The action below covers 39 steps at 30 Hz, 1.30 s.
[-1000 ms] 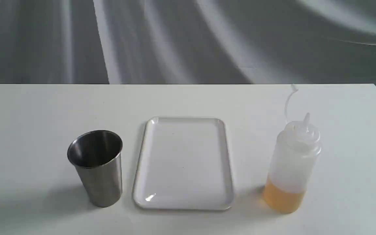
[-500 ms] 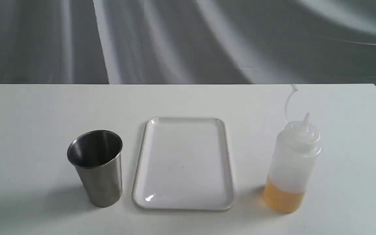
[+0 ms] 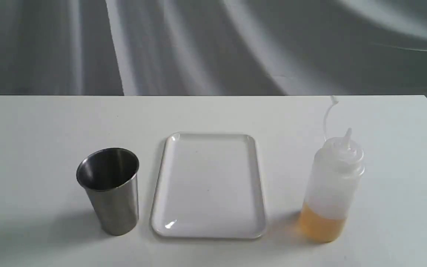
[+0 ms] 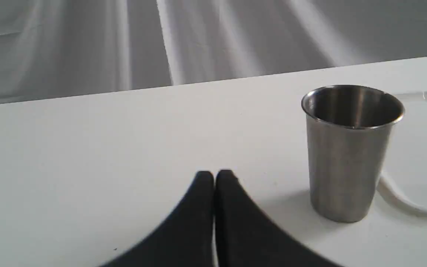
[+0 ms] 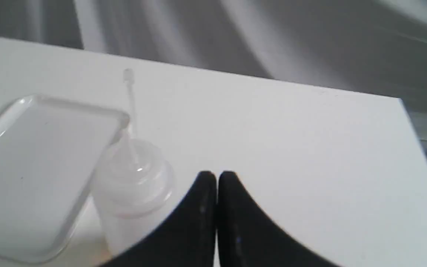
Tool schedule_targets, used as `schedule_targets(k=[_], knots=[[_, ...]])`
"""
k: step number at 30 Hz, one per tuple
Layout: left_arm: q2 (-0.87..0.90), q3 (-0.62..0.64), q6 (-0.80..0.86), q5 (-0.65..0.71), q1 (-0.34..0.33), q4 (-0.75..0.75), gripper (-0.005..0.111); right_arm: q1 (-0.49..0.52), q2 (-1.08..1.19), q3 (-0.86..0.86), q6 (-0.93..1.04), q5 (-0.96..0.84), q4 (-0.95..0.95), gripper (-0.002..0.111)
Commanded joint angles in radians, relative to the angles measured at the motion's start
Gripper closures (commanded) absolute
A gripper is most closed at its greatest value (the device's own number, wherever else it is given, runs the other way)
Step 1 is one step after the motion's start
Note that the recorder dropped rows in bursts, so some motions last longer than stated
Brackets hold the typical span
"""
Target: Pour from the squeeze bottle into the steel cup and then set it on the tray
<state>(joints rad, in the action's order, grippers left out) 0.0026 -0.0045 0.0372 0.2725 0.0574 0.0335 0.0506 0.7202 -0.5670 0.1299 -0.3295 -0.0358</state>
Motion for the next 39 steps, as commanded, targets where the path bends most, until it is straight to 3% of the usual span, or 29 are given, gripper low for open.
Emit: schedule_targets(k=[1, 6, 18, 31, 39], knots=[[-0.003, 0.004, -0.002, -0.007, 0.006, -0.001, 0.107, -0.090, 0.125, -0.006, -0.005, 0.070, -0.001, 0.108], [-0.003, 0.004, -0.002, -0.007, 0.006, -0.001, 0.107, -0.179, 0.254, 0.051, -0.005, 0.196, -0.001, 0.108], [-0.003, 0.004, -0.005, -0.007, 0.006, -0.001, 0.107, -0.181, 0.288, 0.324, -0.007, 0.440, -0.029, 0.108], [-0.003, 0.004, -0.001, -0.007, 0.006, -0.001, 0.107, -0.181, 0.657, 0.331, -0.007, 0.787, -0.032, 0.108], [-0.003, 0.004, -0.003, -0.007, 0.006, -0.001, 0.107, -0.181, 0.683, 0.331, -0.010, 0.820, -0.032, 0.105]])
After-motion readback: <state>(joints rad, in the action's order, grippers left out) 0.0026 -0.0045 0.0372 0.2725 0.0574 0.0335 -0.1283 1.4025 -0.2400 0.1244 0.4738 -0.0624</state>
